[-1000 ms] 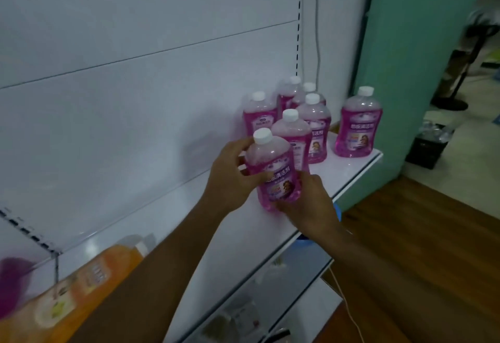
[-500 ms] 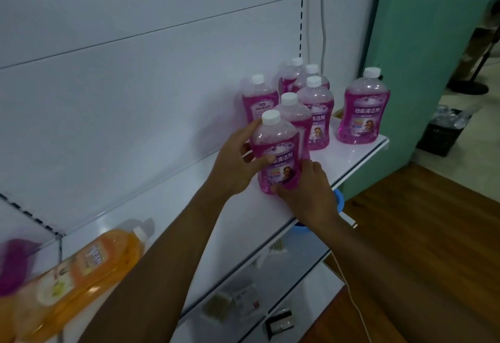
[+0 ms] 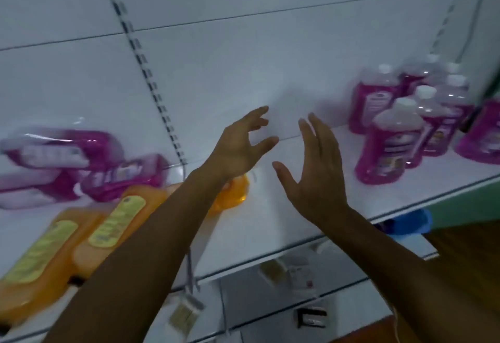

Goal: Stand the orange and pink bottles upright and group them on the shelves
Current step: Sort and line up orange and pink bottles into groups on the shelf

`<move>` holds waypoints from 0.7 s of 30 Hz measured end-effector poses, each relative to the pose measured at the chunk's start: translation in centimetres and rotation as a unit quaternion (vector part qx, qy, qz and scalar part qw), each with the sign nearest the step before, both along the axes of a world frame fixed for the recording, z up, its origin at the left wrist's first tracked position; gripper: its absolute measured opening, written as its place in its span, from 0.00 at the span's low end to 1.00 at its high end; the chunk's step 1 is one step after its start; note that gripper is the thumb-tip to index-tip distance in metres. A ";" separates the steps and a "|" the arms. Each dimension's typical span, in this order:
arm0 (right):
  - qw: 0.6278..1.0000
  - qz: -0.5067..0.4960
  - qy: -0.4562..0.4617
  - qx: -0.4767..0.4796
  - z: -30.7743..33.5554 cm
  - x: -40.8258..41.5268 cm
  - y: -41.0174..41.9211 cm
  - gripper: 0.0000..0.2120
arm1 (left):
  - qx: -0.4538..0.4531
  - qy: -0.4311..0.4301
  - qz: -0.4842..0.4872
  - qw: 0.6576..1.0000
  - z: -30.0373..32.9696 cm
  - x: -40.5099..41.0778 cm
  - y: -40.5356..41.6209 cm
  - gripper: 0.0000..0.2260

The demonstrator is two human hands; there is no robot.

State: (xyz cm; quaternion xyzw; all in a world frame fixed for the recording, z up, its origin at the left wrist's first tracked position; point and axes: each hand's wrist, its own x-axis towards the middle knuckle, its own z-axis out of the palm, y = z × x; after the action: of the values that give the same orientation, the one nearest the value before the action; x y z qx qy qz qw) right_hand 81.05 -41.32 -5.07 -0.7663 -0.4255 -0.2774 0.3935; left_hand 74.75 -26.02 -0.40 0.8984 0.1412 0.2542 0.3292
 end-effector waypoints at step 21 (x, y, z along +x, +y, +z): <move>0.931 0.289 0.151 -0.164 4.5 -16.7 28.4 0.35 | -0.245 -0.140 0.382 0.880 0.7 -28.1 19.0 0.28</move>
State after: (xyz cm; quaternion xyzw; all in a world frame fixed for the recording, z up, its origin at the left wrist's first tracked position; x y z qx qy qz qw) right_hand 64.32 -12.94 -0.59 -0.6971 -0.6036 0.0408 0.3847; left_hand 46.68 -6.99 0.32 0.6206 0.4834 0.4407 0.4323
